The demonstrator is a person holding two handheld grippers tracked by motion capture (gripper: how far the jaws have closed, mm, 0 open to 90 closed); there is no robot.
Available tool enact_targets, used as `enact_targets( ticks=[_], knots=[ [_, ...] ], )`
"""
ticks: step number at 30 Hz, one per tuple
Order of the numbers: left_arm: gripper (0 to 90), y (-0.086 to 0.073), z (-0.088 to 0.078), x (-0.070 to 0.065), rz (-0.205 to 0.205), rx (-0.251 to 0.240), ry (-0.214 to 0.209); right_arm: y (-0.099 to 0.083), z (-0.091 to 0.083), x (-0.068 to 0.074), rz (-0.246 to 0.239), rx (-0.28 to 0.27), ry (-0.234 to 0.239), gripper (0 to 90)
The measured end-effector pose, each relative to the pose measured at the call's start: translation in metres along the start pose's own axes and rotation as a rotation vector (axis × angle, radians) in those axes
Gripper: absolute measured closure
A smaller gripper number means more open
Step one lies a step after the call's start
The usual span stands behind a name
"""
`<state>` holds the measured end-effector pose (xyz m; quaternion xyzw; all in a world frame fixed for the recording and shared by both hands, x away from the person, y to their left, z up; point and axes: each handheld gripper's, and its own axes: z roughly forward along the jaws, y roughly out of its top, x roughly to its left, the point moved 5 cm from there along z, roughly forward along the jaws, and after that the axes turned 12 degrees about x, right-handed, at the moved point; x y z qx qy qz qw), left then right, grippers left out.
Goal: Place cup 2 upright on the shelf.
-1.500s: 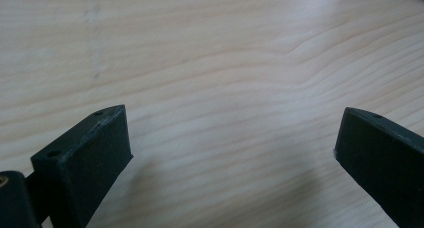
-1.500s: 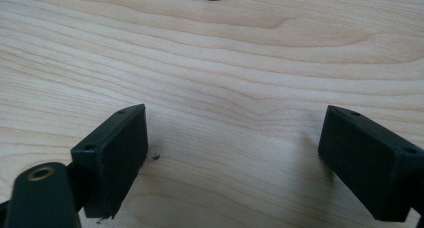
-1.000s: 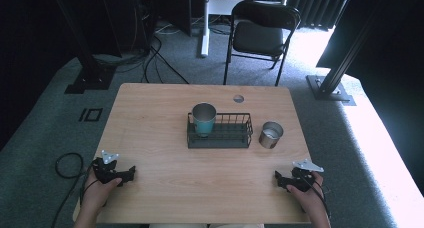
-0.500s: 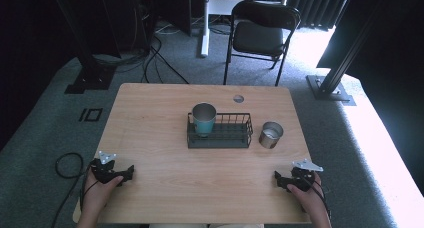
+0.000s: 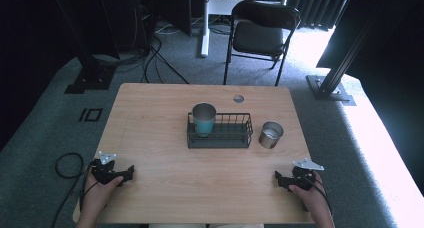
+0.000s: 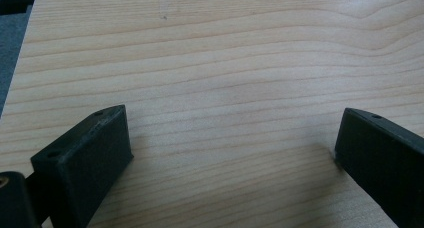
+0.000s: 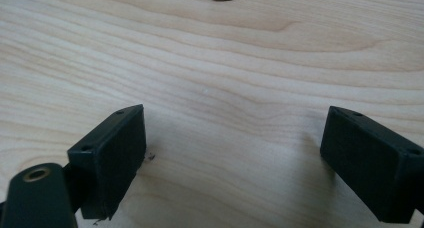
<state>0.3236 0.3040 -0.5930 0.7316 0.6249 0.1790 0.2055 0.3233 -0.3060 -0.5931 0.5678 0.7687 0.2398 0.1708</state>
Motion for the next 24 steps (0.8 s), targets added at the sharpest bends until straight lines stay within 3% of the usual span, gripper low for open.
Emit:
enact_targets(
  ticks=[9,24],
  knots=[
    [2.2,0.000,0.000,0.000,0.000,0.000,0.000,0.013,0.005,0.001,-0.007,-0.026,-0.005,10.8],
    [2.2,0.000,0.000,0.000,0.000,0.000,0.000,0.056,0.006,0.002,-0.008,-0.136,-0.008,12.6]
  ],
)
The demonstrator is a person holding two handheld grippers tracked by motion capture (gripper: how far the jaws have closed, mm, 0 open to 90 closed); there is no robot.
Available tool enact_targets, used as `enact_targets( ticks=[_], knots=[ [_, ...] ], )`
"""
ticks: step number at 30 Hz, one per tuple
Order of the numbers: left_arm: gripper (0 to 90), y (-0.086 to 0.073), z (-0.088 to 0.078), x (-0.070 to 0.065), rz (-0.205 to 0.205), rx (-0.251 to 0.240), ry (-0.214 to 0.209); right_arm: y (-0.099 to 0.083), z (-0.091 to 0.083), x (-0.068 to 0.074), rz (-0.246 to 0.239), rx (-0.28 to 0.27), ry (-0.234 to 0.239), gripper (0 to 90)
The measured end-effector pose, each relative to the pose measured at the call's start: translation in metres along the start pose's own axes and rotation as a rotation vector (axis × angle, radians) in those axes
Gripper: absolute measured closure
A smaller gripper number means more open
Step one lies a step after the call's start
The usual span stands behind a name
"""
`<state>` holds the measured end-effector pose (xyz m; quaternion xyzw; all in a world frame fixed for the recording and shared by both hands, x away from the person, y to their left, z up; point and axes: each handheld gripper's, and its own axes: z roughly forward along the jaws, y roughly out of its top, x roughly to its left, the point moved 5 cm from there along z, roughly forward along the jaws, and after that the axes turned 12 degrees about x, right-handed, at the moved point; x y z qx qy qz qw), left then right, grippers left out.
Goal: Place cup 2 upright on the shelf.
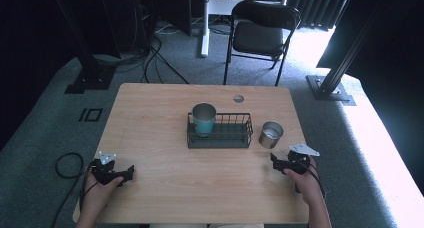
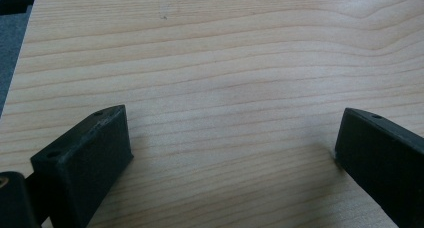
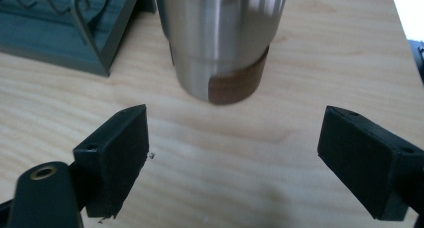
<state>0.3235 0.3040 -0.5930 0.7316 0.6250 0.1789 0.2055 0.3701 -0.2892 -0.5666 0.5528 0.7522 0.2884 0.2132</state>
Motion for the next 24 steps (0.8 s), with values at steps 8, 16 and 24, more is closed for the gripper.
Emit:
enact_targets(
  ticks=[8,16,24],
  knots=[
    [2.2,0.000,0.000,0.000,0.000,0.000,0.000,0.012,0.006,0.001,-0.001,-0.039,0.010,12.7],
    [2.2,0.000,0.000,0.000,0.000,0.000,0.000,0.021,0.012,0.002,0.021,-0.062,0.025,12.7],
    [2.2,0.000,0.000,0.000,0.000,0.000,0.000,0.030,0.018,0.003,0.026,-0.088,0.032,12.6]
  ],
)
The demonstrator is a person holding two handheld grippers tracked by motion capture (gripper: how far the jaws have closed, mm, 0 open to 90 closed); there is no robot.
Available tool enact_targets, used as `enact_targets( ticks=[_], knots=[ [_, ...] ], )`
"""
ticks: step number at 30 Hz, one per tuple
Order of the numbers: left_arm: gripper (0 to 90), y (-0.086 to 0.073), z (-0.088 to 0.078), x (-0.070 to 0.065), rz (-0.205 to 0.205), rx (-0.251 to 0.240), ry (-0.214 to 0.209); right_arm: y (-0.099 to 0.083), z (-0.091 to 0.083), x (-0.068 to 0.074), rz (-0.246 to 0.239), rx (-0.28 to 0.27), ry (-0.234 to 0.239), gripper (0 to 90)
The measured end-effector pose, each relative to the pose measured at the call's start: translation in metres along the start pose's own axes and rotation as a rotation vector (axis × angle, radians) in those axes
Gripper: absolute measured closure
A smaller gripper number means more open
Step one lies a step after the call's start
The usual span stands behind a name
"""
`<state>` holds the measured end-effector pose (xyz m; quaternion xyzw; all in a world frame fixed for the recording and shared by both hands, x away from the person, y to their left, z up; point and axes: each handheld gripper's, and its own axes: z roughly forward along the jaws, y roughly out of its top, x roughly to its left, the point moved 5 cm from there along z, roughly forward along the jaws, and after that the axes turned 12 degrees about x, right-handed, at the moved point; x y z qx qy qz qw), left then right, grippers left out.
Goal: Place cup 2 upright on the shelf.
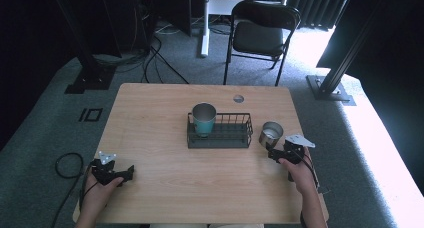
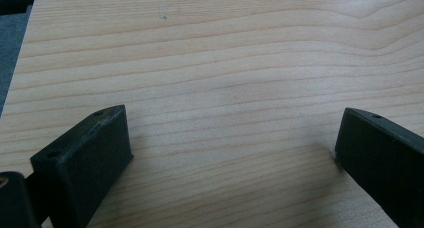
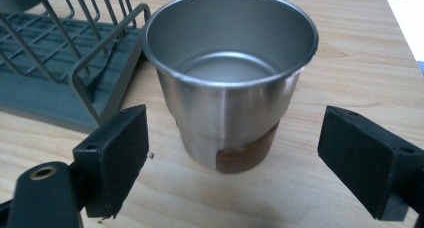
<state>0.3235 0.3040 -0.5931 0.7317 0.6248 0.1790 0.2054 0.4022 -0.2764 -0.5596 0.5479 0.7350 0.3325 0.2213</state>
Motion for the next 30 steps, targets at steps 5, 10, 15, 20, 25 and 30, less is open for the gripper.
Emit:
enact_targets(
  ticks=[5,10,15,20,25,30],
  knots=[
    [2.2,0.000,0.000,0.000,-0.001,-0.001,0.000,0.004,0.003,0.002,0.009,-0.021,0.003,12.5],
    [2.2,0.000,0.000,0.000,-0.002,-0.002,0.000,0.008,0.007,0.003,0.012,-0.034,0.008,12.4],
    [2.2,0.000,0.000,0.000,-0.002,-0.002,0.000,0.012,0.010,0.004,0.015,-0.051,0.008,12.4],
    [2.2,0.000,0.000,0.000,-0.002,-0.002,0.000,0.016,0.014,0.004,0.032,-0.068,0.019,12.5],
    [2.2,0.000,0.000,0.000,-0.003,-0.002,-0.001,0.021,0.017,0.004,0.033,-0.093,0.005,12.5],
    [2.2,0.000,0.000,0.000,-0.003,-0.003,-0.001,0.024,0.021,0.006,0.028,-0.103,-0.008,12.6]
  ],
)
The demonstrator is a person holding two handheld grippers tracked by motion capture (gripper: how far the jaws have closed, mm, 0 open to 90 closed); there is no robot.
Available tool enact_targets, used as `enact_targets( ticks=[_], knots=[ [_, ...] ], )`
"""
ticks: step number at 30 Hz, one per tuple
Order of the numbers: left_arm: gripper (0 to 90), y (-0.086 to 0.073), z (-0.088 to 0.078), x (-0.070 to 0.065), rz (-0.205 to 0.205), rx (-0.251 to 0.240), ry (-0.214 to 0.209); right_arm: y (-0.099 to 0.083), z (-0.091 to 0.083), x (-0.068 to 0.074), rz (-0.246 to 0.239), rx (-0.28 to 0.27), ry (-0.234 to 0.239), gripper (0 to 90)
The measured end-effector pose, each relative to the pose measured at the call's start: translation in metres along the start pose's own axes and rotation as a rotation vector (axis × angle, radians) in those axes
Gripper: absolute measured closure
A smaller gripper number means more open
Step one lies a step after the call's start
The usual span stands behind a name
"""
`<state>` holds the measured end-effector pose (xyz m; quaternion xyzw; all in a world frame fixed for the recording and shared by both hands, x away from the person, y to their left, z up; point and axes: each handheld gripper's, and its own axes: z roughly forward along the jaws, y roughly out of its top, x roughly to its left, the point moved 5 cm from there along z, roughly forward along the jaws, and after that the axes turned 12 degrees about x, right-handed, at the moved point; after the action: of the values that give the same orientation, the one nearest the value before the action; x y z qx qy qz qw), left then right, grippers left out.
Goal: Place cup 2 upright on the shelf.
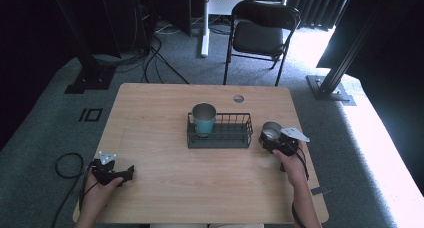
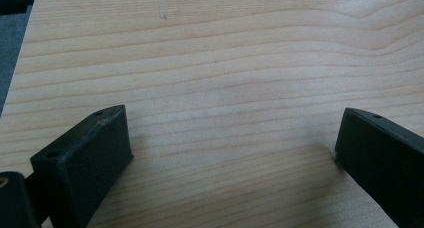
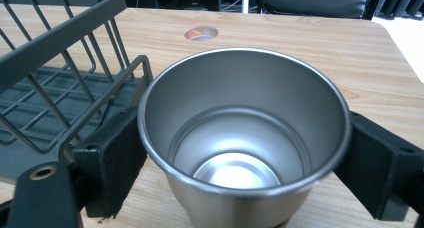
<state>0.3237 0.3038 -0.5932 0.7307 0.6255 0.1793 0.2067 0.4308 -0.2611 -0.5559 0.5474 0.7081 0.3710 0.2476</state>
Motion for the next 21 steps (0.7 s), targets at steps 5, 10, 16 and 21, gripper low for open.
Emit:
enact_targets(
  ticks=[5,10,16,21],
  knots=[
    [2.2,0.0000,0.0000,0.0000,0.000,0.000,0.000,0.0017,0.0013,0.0004,-0.007,0.002,-0.014,13.0],
    [2.2,0.0000,0.0000,0.0000,0.001,0.000,0.000,0.0037,0.0025,0.0012,0.010,0.007,-0.021,12.9],
    [2.2,-0.0001,-0.0001,0.0001,0.001,0.002,0.000,0.0062,0.0028,0.0018,0.012,0.007,-0.027,13.4],
    [2.2,0.0000,-0.0001,0.0000,0.000,0.002,0.000,0.0074,0.0015,0.0034,0.006,0.014,-0.023,13.9]
  ],
)
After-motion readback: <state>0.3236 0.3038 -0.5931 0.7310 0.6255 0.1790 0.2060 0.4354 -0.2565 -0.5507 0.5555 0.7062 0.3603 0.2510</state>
